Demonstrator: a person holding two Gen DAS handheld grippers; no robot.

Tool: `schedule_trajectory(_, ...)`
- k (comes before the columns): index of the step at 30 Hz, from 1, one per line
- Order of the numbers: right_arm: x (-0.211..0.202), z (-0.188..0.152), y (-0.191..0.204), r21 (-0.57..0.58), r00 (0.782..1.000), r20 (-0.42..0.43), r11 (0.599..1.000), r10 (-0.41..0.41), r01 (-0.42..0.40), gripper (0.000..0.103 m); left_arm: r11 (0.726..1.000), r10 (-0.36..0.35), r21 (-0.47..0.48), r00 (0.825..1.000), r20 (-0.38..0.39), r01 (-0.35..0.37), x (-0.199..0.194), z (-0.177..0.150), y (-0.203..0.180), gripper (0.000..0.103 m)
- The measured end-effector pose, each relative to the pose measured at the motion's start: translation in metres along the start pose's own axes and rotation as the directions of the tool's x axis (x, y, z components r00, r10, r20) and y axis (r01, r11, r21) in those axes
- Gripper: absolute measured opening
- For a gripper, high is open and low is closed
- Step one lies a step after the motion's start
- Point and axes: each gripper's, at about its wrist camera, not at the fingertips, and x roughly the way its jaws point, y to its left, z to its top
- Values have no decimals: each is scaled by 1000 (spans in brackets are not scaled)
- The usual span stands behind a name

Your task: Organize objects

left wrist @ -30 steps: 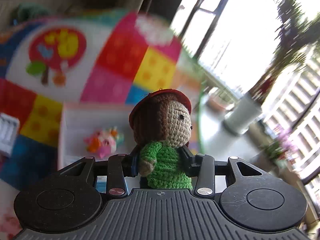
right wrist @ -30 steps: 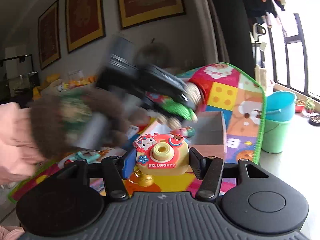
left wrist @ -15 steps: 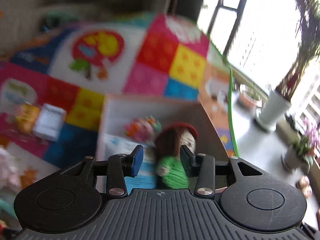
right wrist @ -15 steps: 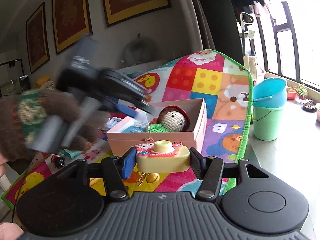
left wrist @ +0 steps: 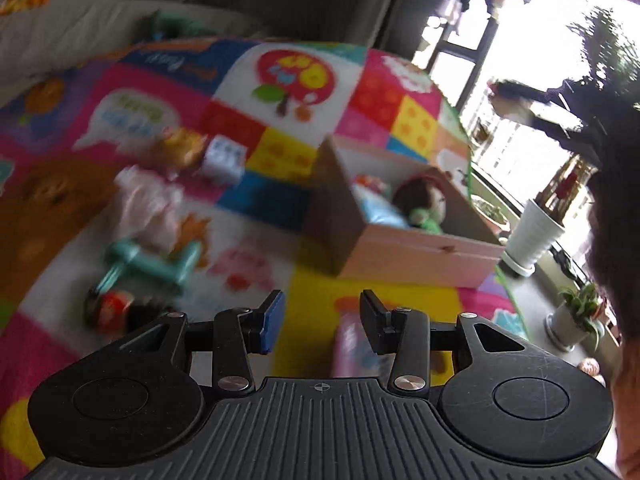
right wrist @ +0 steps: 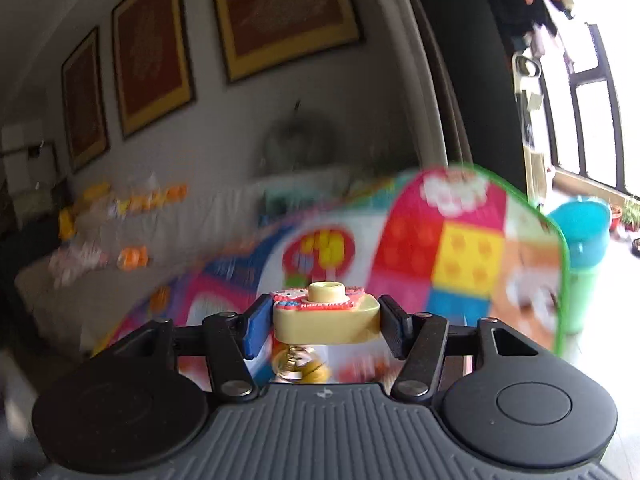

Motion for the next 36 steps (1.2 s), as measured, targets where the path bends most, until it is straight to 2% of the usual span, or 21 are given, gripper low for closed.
schedule_trajectory(2, 21, 7, -2, 54, 999, -38, 998, -36, 38, 76, 1000, 9, -9, 1000, 3, -9, -7, -5, 10, 45)
schedule_trajectory(3, 23, 4, -4, 74, 998, -52, 997, -26, 30, 76, 1000, 7, -6, 1000, 6, -7, -9, -7, 15, 45)
schedule_trajectory(6, 12, -17, -5, 89, 997, -69, 995, -32, 38, 79, 1000, -18, 24, 1000, -10, 19, -13, -16, 23, 45)
schedule_trajectory(10, -12, -64, 3, 8, 991, -116, 997, -72, 73, 85, 995, -95, 29, 994, -48, 96, -10, -26, 22, 45)
schedule_trajectory(14, -29, -122, 16, -116, 972, -200, 988, -119, 97, 87, 986, -151, 55, 986, -68, 155, -6, -29, 3, 45)
schedule_trajectory(16, -30, -146, 20, -130, 960, -252, 987, -124, 93, 87, 984, -144, 93, 986, -87, 152, -2, -30, -9, 45)
schedule_trajectory(20, -31, -177, 18, -78, 940, -329, 995, -92, 69, 88, 981, -54, 177, 990, -130, 76, 13, -34, -30, 45)
schedule_trajectory(23, -27, -183, 16, -58, 935, -344, 996, -87, 72, 98, 980, -17, 196, 987, -159, 48, 25, -36, -40, 54)
schedule_trajectory(24, -27, -184, 17, -61, 935, -344, 996, -87, 70, 102, 979, -12, 198, 986, -169, 46, 29, -36, -43, 54)
schedule_trajectory(29, -26, -185, 20, -88, 930, -358, 994, -88, 60, 103, 966, 38, 258, 984, -174, 8, 44, -38, -57, 52)
schedule_trajectory(31, -25, -185, 20, -95, 928, -361, 994, -91, 61, 103, 961, 42, 277, 985, -167, 6, 45, -39, -61, 40)
schedule_trajectory(32, -24, -186, 20, -99, 927, -364, 993, -93, 61, 103, 963, 29, 268, 986, -166, 16, 43, -40, -59, 31)
schedule_trajectory(33, -24, -186, 21, -104, 925, -367, 993, -96, 61, 103, 967, 22, 254, 986, -167, 21, 43, -39, -57, 28)
schedule_trajectory(36, -21, -187, 25, -145, 917, -381, 987, -117, 65, 103, 981, -1, 193, 988, -153, 31, 35, -38, -43, 27)
